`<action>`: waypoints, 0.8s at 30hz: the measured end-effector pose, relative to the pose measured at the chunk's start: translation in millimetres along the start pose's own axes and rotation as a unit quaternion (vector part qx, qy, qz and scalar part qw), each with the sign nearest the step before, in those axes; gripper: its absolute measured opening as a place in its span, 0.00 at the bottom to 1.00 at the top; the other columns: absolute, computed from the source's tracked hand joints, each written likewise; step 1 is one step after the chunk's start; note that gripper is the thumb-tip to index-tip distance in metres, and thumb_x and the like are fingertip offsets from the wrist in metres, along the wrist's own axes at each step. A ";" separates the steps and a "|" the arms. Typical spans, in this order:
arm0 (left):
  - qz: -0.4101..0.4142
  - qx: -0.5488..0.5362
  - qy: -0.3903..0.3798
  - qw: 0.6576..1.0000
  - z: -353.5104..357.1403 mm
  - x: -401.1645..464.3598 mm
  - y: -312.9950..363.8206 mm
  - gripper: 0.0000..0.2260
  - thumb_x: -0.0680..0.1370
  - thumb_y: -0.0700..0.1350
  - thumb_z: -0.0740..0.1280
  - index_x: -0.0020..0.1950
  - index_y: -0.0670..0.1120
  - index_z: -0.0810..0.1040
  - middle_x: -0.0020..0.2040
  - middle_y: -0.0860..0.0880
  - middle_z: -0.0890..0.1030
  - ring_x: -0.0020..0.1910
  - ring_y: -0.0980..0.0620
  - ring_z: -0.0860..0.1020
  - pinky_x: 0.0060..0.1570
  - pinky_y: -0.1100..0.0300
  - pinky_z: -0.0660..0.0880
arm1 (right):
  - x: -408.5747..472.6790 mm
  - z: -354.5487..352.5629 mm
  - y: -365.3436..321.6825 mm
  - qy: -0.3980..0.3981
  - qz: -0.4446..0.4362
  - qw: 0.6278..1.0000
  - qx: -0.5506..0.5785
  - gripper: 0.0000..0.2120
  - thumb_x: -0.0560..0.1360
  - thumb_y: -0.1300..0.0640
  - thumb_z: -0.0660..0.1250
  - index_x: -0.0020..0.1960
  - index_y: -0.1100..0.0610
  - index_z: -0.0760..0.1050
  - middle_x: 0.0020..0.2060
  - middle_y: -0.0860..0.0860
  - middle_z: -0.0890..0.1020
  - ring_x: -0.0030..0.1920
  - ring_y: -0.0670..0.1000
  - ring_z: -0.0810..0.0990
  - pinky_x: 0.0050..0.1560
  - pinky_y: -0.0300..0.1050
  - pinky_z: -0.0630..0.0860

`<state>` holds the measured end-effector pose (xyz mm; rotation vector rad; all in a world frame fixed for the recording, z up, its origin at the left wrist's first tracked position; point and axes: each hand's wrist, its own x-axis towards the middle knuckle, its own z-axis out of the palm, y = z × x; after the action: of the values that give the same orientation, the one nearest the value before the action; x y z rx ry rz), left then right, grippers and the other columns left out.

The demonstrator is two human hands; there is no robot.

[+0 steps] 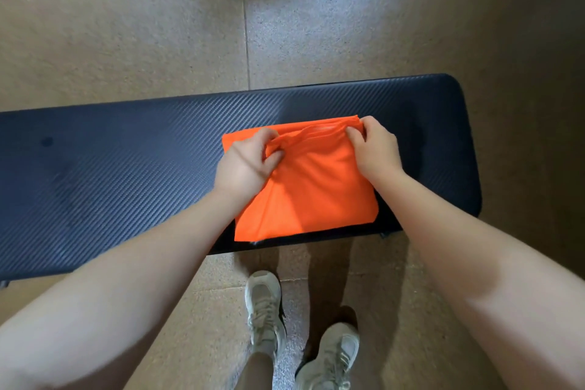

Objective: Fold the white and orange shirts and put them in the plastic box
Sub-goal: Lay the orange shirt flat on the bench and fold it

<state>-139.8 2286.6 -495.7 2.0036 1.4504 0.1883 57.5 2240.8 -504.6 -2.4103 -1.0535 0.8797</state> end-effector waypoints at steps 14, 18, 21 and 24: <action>0.194 0.293 -0.098 0.931 39.3 -46.5 -34.6 0.35 0.71 0.60 0.55 0.70 0.37 0.65 0.72 0.38 0.66 0.72 0.45 0.57 0.69 0.50 0.53 | -61.6 58.8 23.1 -0.065 -0.355 0.878 -0.315 0.29 0.74 0.46 0.53 0.73 0.50 0.59 0.72 0.52 0.66 0.71 0.53 0.67 0.70 0.52 0.54; 0.172 0.308 -0.111 0.929 32.0 -45.9 -42.2 0.45 0.67 0.69 0.55 0.72 0.37 0.60 0.73 0.37 0.62 0.72 0.43 0.57 0.69 0.49 0.53 | -36.3 38.5 30.8 -0.058 -0.297 0.887 -0.349 0.30 0.73 0.42 0.51 0.74 0.50 0.58 0.74 0.50 0.63 0.73 0.52 0.63 0.70 0.53 0.49; 0.172 0.312 -0.124 0.926 24.1 -44.3 -49.2 0.49 0.64 0.72 0.55 0.72 0.37 0.59 0.73 0.38 0.62 0.73 0.43 0.59 0.69 0.49 0.52 | -24.0 24.8 41.1 -0.057 -0.202 0.921 -0.329 0.34 0.73 0.38 0.42 0.76 0.49 0.44 0.77 0.48 0.48 0.77 0.50 0.48 0.72 0.52 0.39; 0.166 0.309 -0.135 0.927 20.8 -43.2 -46.3 0.50 0.63 0.73 0.55 0.73 0.38 0.57 0.74 0.38 0.61 0.74 0.43 0.58 0.70 0.50 0.50 | -18.4 9.9 42.4 -0.076 -0.135 0.933 -0.325 0.32 0.78 0.40 0.45 0.76 0.49 0.37 0.77 0.48 0.41 0.77 0.50 0.42 0.74 0.54 0.40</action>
<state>-183.4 2247.6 -527.8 2.6461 1.0599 -0.4474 63.3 2200.0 -527.7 -2.6157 -1.9356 0.7001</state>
